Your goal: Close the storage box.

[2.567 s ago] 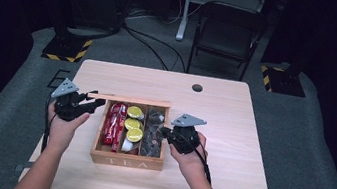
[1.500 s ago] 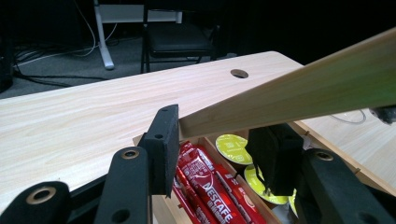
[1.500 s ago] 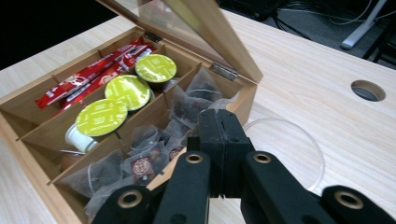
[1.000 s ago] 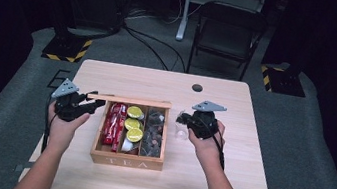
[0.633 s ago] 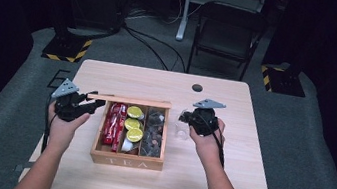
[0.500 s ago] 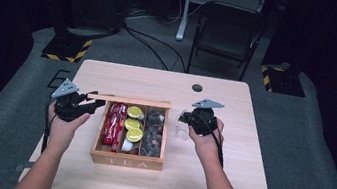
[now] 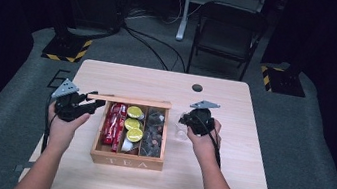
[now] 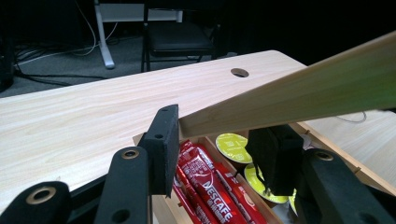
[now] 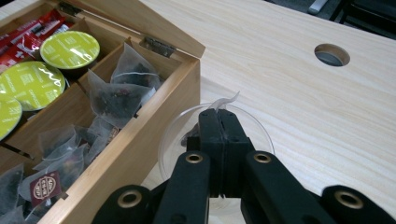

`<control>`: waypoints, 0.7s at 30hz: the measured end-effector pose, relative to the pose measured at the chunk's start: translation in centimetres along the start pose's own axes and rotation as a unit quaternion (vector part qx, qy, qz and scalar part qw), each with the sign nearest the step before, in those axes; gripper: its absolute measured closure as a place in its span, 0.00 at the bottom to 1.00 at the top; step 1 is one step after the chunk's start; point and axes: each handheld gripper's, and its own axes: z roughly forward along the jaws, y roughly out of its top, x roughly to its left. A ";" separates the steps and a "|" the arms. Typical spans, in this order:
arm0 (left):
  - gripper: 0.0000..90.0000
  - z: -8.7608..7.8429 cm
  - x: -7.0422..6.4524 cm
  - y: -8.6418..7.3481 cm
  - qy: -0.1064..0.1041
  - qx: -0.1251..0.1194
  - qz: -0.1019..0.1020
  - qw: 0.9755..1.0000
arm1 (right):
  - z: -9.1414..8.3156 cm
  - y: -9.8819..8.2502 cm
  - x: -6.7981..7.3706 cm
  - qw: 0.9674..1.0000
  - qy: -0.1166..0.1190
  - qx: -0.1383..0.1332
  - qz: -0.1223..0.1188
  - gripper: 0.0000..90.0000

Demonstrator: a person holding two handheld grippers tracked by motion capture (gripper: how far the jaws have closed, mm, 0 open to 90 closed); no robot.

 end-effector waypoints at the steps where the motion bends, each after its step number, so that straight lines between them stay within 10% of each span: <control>1: 0.60 0.0 0.0 0.0 0.000 0.000 0.000 1.000 | 0.1 -0.1 -0.1 1.000 0.001 -0.001 -0.006 1.00; 21: 0.60 0.0 0.0 0.0 -0.001 0.001 -0.001 1.000 | 1.3 -0.4 -0.1 1.000 -0.008 0.018 0.009 1.00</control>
